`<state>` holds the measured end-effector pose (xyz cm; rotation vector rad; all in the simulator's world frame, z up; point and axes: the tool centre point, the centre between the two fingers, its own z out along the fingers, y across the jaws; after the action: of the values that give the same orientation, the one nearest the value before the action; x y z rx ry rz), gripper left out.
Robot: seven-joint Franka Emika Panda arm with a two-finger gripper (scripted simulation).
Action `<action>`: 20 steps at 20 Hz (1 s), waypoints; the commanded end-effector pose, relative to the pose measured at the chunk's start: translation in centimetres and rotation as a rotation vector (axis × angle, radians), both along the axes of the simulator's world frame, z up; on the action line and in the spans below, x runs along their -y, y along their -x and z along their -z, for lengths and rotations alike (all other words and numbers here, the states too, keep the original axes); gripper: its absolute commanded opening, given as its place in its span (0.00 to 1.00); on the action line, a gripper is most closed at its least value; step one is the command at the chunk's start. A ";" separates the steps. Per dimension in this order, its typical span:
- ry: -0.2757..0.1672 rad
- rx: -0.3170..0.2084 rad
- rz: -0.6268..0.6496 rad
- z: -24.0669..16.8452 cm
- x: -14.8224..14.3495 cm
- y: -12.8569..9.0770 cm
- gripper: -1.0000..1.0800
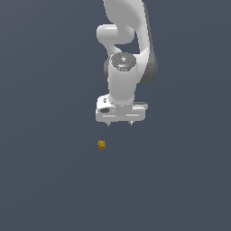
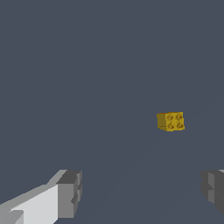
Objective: Pick up the object and move it to a goal position.
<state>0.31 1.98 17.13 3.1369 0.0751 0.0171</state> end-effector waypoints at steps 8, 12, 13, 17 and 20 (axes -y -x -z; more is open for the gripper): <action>0.028 0.009 0.007 -0.8 1.3 0.0 0.96; 0.033 0.010 0.009 -1.0 1.5 0.0 0.96; 0.032 0.010 0.008 -0.9 1.5 0.0 0.96; 0.030 0.008 0.000 -0.2 2.0 -0.4 0.96; 0.027 0.005 -0.011 0.8 2.7 -0.8 0.96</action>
<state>0.95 -0.30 16.88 3.1079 0.0846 0.0277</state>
